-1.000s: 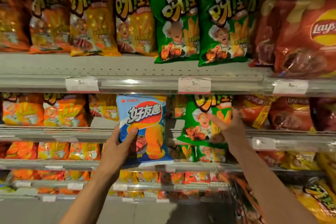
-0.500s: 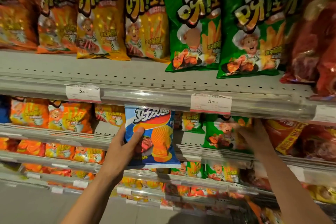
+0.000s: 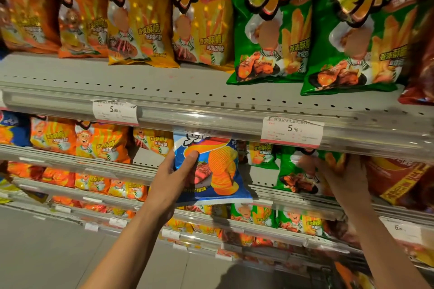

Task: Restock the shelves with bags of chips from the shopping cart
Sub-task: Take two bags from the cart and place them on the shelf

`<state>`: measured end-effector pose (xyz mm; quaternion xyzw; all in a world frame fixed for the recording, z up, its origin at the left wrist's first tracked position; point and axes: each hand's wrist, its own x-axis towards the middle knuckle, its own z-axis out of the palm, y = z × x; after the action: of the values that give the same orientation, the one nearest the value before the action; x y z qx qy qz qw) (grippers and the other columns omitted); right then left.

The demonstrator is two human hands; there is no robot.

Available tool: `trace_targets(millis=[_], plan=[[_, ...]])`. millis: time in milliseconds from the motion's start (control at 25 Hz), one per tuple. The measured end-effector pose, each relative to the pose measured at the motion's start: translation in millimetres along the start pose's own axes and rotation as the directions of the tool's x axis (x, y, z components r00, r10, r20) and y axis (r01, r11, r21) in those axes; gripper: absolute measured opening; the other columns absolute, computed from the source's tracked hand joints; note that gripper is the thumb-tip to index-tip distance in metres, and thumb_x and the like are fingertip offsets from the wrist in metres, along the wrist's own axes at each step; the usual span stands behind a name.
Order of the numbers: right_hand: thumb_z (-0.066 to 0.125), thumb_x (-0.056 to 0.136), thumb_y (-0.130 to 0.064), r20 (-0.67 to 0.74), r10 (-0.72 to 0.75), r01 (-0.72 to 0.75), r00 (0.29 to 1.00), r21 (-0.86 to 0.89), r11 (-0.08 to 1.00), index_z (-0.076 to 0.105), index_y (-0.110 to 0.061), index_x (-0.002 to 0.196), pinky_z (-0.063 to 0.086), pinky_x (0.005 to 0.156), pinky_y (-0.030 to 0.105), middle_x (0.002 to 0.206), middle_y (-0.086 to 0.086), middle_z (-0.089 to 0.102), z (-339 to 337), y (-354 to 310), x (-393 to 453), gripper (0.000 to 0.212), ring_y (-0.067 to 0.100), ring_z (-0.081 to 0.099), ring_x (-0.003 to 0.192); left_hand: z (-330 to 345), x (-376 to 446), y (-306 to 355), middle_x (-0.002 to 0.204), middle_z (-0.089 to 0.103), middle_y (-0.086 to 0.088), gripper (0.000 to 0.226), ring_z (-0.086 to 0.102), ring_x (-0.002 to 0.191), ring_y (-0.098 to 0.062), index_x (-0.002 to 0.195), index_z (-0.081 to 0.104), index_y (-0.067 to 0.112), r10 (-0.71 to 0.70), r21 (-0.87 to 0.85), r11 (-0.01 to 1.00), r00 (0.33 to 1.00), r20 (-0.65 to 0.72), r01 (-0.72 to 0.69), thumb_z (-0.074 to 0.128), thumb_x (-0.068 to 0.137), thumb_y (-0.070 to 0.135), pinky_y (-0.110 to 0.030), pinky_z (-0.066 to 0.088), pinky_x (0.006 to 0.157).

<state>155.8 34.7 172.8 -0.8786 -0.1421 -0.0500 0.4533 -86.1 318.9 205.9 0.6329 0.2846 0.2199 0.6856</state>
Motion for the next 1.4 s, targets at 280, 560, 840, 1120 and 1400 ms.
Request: trace_targets(millis=[280, 560, 840, 1120, 1400], plan=[[0.076, 0.083, -0.048, -0.308, -0.337, 0.197, 0.89, -0.409, 0.891, 0.041, 0.002, 0.141, 0.033, 0.102, 0.06, 0.146, 0.037, 0.039, 26, -34, -25, 0.085, 0.055, 0.04, 0.126, -16, -9, -1, 0.104, 0.078, -0.006, 0.042, 0.075, 0.097, -0.026, 0.115, 0.065, 0.027, -0.012, -0.025, 1.0, 1.0, -0.001, 0.012, 0.07, 0.084, 0.055, -0.04, 0.06, 0.084], [0.057, 0.087, -0.036, -0.063, -0.554, 0.529, 0.83, -0.226, 0.818, 0.061, 0.005, 0.119, 0.036, 0.099, 0.052, 0.118, 0.029, 0.058, 108, -100, -78, 0.052, 0.042, 0.05, 0.112, -95, -28, -7, 0.115, 0.076, -0.004, 0.035, 0.073, 0.107, -0.026, 0.125, 0.064, 0.025, -0.006, -0.106, 0.994, 0.998, -0.07, -0.001, 0.067, 0.093, 0.039, -0.044, 0.058, 0.093], [0.058, 0.09, -0.037, 0.198, -0.719, 0.71, 0.666, 0.127, 0.692, 0.063, -0.02, 0.126, 0.044, 0.102, 0.04, 0.121, 0.001, 0.06, 215, -261, -173, 0.04, 0.027, 0.058, 0.111, -262, -49, -11, 0.12, 0.074, -0.007, 0.033, 0.073, 0.108, -0.025, 0.122, 0.068, 0.027, 0.077, -0.151, 0.984, 0.992, -0.104, -0.092, 0.072, 0.092, 0.038, -0.034, 0.06, 0.085], [0.068, 0.09, -0.023, 0.147, -0.788, 0.764, 0.598, 0.193, 0.616, 0.057, -0.017, 0.133, 0.031, 0.102, 0.013, 0.123, -0.003, 0.057, 311, -465, -221, 0.044, 0.017, 0.051, 0.117, -468, -55, 45, 0.127, 0.072, 0.005, 0.047, 0.066, 0.12, -0.019, 0.128, 0.065, 0.034, 0.227, 0.007, 0.974, 0.967, -0.116, -0.228, 0.074, 0.084, 0.048, -0.044, 0.048, 0.104], [0.073, 0.091, -0.023, 0.228, -0.819, 0.818, 0.527, 0.126, 0.562, 0.056, -0.017, 0.136, 0.033, 0.096, 0.023, 0.121, 0.003, 0.058, 378, -559, -221, 0.049, 0.024, 0.051, 0.116, -597, -10, 111, 0.118, 0.075, -0.005, 0.052, 0.07, 0.11, -0.03, 0.122, 0.068, 0.024, 0.369, 0.007, 0.924, 0.886, -0.279, -0.383, 0.076, 0.079, 0.051, -0.043, 0.057, 0.091]])
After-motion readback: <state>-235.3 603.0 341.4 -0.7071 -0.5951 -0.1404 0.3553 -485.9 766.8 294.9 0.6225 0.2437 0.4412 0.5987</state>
